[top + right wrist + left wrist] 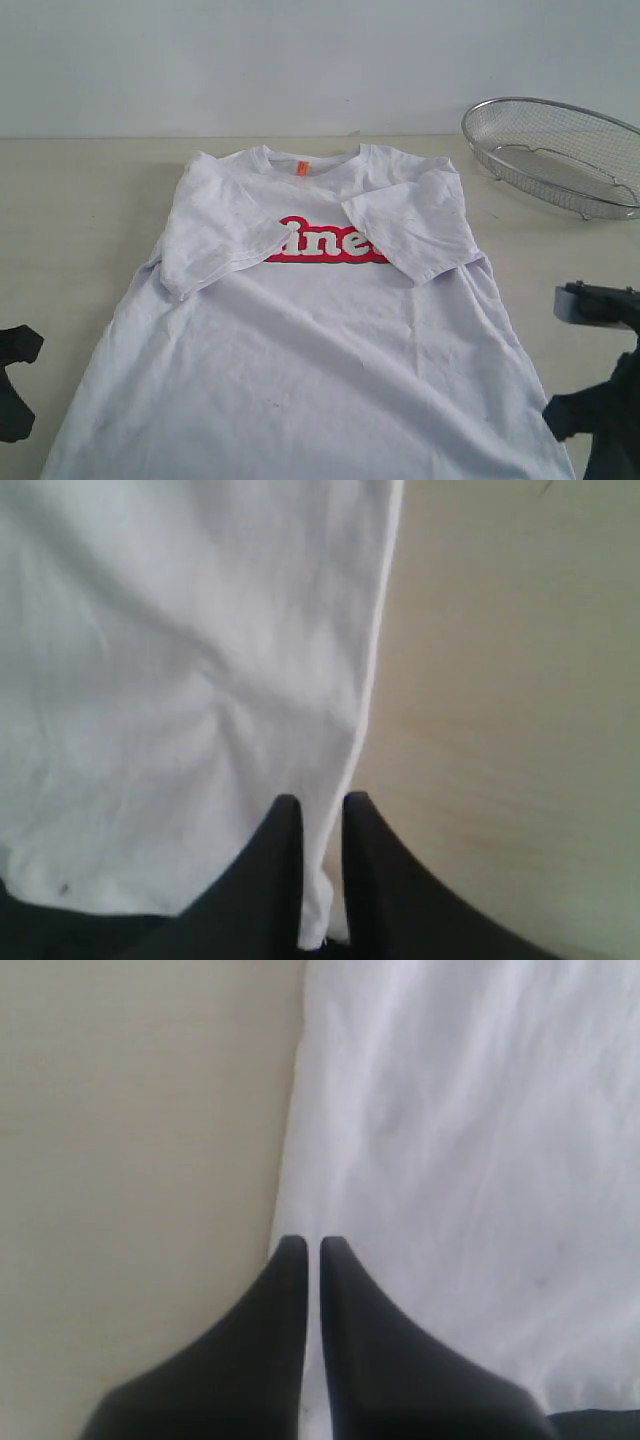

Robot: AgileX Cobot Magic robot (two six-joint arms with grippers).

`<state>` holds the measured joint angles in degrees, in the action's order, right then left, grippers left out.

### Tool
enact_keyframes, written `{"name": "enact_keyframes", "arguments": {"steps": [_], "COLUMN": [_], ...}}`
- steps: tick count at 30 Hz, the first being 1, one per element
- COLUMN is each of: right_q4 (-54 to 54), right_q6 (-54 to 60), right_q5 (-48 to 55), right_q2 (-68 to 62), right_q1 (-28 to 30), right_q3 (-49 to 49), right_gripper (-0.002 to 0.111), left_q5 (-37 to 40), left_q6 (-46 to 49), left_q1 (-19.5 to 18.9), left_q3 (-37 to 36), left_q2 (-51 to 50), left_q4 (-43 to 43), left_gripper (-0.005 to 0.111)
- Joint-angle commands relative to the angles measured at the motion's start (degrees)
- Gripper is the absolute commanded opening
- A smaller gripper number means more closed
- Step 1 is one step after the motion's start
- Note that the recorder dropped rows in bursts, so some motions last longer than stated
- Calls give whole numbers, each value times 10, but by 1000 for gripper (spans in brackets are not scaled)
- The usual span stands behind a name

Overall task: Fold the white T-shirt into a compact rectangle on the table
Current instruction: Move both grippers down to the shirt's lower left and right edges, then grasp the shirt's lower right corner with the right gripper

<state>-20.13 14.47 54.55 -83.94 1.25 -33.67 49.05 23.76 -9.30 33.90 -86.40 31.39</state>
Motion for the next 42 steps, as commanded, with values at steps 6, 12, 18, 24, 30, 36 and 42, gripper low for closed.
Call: {"name": "enact_keyframes", "arguments": {"steps": [6, 12, 18, 24, 30, 36, 42], "right_q4": [-6, -63, -62, -104, -156, -151, -152], "right_q6": [0, 1, 1, 16, 71, 103, 129], "right_q5": [21, 15, -2, -5, -40, -75, -61], "right_q2": [2, -30, -105, -161, -187, -187, -186], "right_q1": [4, 4, 4, 4, 2, 2, 2], "right_q3": [39, 39, 39, 39, 39, 38, 29], "right_gripper": [57, 59, 59, 59, 52, 0, 0], "left_q5": [17, -5, -36, -36, -36, -36, -35], "left_q6": [2, 2, 2, 2, 13, 29, 28], "left_q1": [-2, -2, -2, -2, -2, -2, -2], "left_q3": [0, 0, 0, 0, 0, 0, 0], "left_q2": [0, 0, 0, 0, 0, 0, 0], "left_q4": [23, 27, 42, 42, 57, 71, 72], "left_gripper": [5, 5, 5, 5, 5, 5, 5]}}
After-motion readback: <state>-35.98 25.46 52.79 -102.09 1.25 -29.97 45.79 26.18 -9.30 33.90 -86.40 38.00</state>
